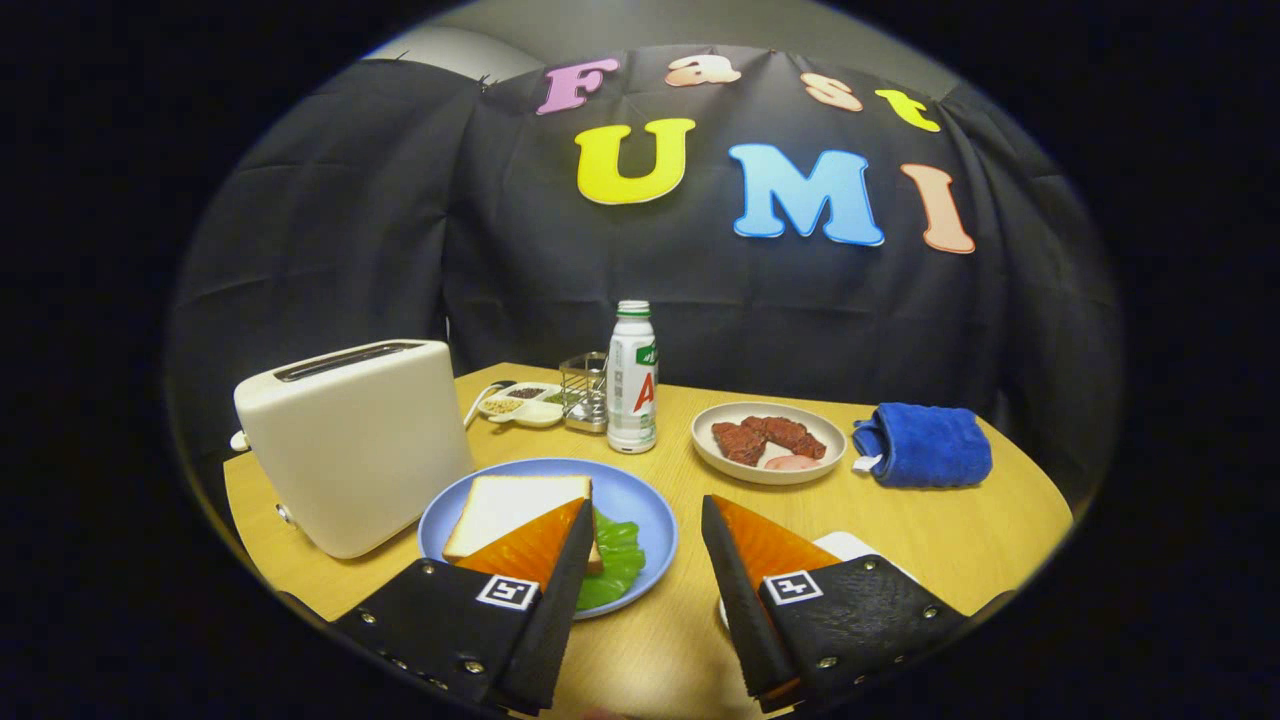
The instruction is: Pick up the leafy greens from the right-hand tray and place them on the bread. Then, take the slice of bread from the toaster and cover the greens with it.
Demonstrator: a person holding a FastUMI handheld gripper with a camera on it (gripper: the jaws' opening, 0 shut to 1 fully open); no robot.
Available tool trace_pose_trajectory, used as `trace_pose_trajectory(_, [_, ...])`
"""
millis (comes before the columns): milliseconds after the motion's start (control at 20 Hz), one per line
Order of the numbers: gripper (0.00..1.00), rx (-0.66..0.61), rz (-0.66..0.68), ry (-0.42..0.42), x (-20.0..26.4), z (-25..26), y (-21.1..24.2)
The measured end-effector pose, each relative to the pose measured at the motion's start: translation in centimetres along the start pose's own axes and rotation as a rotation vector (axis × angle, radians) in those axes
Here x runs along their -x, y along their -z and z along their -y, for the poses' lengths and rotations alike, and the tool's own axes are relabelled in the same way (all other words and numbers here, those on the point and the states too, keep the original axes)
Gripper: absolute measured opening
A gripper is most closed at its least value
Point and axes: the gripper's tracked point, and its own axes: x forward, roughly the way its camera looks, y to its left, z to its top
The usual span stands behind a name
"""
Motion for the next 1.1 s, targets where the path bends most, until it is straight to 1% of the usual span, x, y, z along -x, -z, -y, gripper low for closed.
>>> trace_pose_trajectory(150, [0.67,-0.004,0.056,0.049,1.8,2.5,-1.5])
trace_pose_trajectory(400, [0.67,-0.031,0.105,0.138,4.7,8.0,-2.5])
trace_pose_trajectory(500, [0.67,-0.040,0.135,0.159,5.5,9.9,-3.1])
trace_pose_trajectory(600, [0.68,-0.034,0.145,0.185,6.4,12.2,-3.2])
trace_pose_trajectory(750, [0.67,-0.005,0.147,0.285,8.7,17.1,-3.0])
trace_pose_trajectory(800, [0.67,-0.007,0.150,0.303,9.4,18.2,-2.8])
trace_pose_trajectory(1100, [0.67,-0.060,0.154,0.363,12.4,25.2,-1.8])
